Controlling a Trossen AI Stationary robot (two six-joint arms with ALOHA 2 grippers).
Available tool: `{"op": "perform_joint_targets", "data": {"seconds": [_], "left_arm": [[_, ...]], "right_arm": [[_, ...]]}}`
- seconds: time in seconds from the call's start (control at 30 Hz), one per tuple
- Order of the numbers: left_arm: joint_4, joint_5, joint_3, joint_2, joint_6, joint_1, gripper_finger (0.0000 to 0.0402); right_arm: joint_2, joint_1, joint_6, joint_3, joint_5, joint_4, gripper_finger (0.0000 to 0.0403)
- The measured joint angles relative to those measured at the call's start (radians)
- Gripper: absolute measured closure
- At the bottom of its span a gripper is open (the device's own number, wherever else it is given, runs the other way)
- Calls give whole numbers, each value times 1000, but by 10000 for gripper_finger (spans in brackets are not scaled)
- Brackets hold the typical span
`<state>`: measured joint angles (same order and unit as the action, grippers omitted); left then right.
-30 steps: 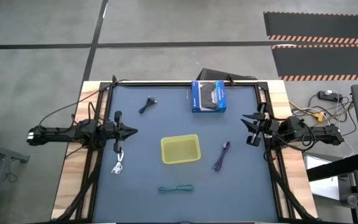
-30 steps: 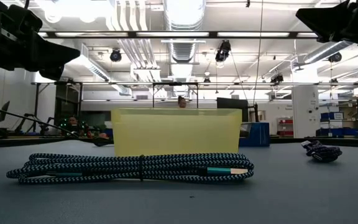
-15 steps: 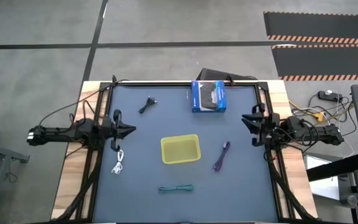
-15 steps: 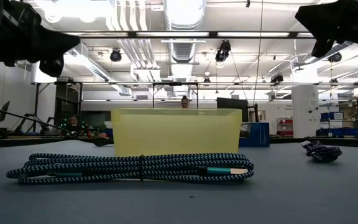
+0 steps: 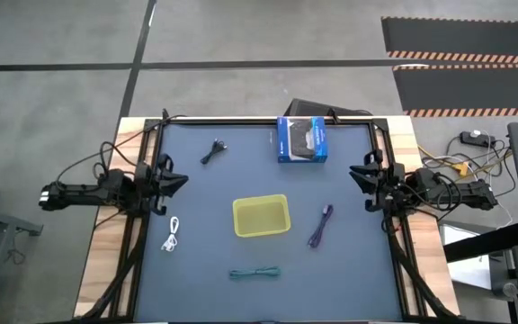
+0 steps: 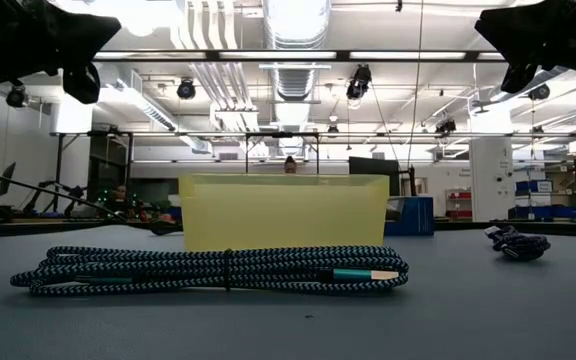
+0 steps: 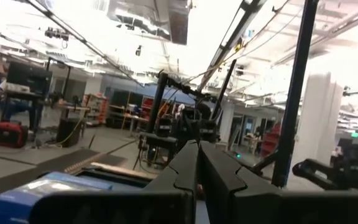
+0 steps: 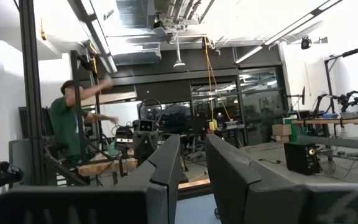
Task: Pick and place USB-C Cables
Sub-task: Put the white charger cable into the yellow bin
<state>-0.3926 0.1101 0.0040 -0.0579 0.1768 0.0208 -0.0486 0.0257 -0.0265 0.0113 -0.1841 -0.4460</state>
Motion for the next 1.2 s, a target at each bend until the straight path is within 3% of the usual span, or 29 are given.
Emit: {"op": "perform_joint_targets", "data": {"seconds": [0.47,0.67,0.97,1.2], "left_arm": [[-132,9,0,-1,11,1,402],[-168,136,2,-44,59,1,402],[-166,234,55,-276,173,1,402],[-162,238,144,-471,359,1,402]], "right_arm": [[0,0,0,0,0,0,335],[0,0,2,0,0,-1,335],[0,0,62,0,-2,-52,335],[0,0,93,0,-2,-69,335]]}}
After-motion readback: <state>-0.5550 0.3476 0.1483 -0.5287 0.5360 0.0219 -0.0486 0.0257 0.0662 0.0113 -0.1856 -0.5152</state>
